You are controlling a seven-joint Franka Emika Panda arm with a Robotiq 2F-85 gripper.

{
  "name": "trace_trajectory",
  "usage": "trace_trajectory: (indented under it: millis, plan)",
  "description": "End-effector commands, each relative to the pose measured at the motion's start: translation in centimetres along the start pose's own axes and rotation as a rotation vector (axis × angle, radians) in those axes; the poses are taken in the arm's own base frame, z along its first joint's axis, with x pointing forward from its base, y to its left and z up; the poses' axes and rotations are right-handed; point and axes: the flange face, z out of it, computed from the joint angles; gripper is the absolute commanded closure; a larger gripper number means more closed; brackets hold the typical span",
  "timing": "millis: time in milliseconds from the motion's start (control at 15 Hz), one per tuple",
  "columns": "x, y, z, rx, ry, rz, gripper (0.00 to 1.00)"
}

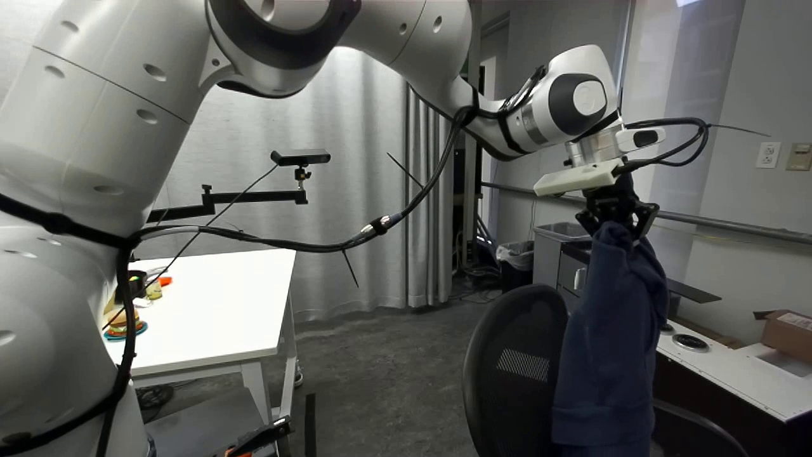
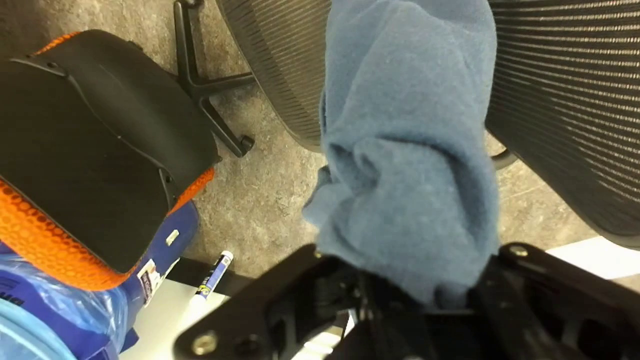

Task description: Readjust the hoodie on the chair

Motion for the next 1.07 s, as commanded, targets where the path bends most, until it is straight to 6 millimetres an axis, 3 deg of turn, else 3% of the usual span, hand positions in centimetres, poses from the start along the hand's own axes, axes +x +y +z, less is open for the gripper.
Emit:
trace_trajectory:
  millis: [0, 400, 600, 733, 867, 1000]
  plan:
    - [2.9, 1.2, -3.3, -0.002, 0.072, 0.015, 0.96]
    - [5.5, 1.4, -10.7, -0.001, 0.184, 0.012, 0.96]
    - [5.7, -1.3, -13.9, 0.002, 0.208, -0.029, 0.96]
    - [5.2, -4.1, -15.0, 0.034, 0.183, -0.092, 0.96]
    - [3.6, -6.8, -13.4, 0.136, 0.073, -0.149, 0.96]
    - [0.7, -9.0, -9.6, 0.154, -0.066, -0.16, 0.96]
